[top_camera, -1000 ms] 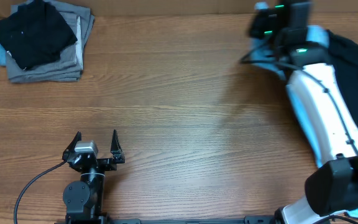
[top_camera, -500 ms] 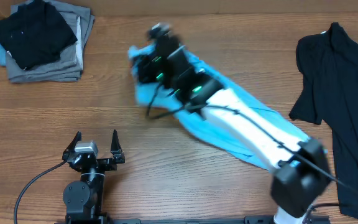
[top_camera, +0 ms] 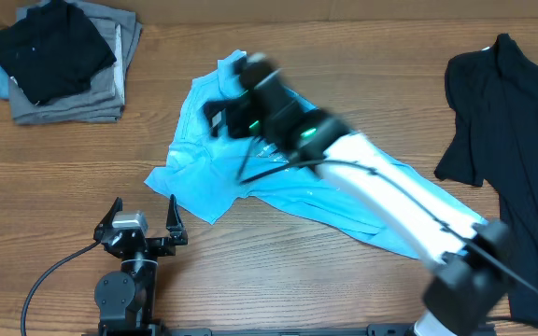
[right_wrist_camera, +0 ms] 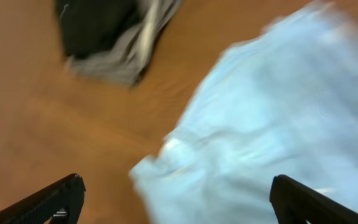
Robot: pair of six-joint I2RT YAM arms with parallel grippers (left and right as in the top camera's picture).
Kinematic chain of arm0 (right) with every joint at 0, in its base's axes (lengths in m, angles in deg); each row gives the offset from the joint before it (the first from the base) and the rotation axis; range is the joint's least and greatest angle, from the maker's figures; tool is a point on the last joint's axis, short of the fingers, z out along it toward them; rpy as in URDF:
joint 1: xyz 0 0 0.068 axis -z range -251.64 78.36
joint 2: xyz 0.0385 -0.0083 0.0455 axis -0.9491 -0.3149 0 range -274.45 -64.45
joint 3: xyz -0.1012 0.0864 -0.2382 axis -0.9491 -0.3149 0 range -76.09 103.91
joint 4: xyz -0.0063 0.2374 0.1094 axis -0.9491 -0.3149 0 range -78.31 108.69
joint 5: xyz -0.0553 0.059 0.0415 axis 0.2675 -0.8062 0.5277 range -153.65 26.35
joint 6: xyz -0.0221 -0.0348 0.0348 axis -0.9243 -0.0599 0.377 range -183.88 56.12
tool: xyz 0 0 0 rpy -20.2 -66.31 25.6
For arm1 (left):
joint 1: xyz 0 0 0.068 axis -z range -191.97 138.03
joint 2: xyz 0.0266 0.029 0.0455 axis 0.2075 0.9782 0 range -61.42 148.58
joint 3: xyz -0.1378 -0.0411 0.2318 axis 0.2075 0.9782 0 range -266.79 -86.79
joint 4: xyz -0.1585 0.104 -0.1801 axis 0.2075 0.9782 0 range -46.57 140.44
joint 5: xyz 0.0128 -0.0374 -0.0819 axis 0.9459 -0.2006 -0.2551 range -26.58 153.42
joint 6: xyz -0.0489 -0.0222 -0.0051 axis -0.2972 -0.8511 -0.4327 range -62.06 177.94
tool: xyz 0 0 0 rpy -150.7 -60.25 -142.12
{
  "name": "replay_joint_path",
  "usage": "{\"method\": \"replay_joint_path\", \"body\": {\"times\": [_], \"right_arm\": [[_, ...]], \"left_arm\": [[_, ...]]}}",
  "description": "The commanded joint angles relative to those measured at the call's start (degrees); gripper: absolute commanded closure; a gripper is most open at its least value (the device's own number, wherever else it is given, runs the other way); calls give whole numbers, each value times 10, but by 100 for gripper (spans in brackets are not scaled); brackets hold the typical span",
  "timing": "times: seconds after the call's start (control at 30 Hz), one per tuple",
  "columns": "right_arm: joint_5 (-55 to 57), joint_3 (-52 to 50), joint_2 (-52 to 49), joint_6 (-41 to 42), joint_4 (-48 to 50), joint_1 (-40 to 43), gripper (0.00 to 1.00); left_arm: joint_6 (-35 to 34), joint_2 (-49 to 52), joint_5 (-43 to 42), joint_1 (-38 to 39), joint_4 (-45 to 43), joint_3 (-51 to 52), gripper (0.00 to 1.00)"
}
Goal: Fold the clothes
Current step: 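Drag the light-blue T-shirt left onto the table center with right gripper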
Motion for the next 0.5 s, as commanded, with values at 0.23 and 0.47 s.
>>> {"method": "replay_joint_path", "body": {"times": [0.23, 0.47], "right_arm": [[23, -18, 26, -58, -139, 136, 0], [23, -33, -54, -101, -141, 136, 0]], "left_arm": [[7, -5, 6, 3, 0, 2, 0], [7, -5, 6, 3, 0, 2, 0]]}}
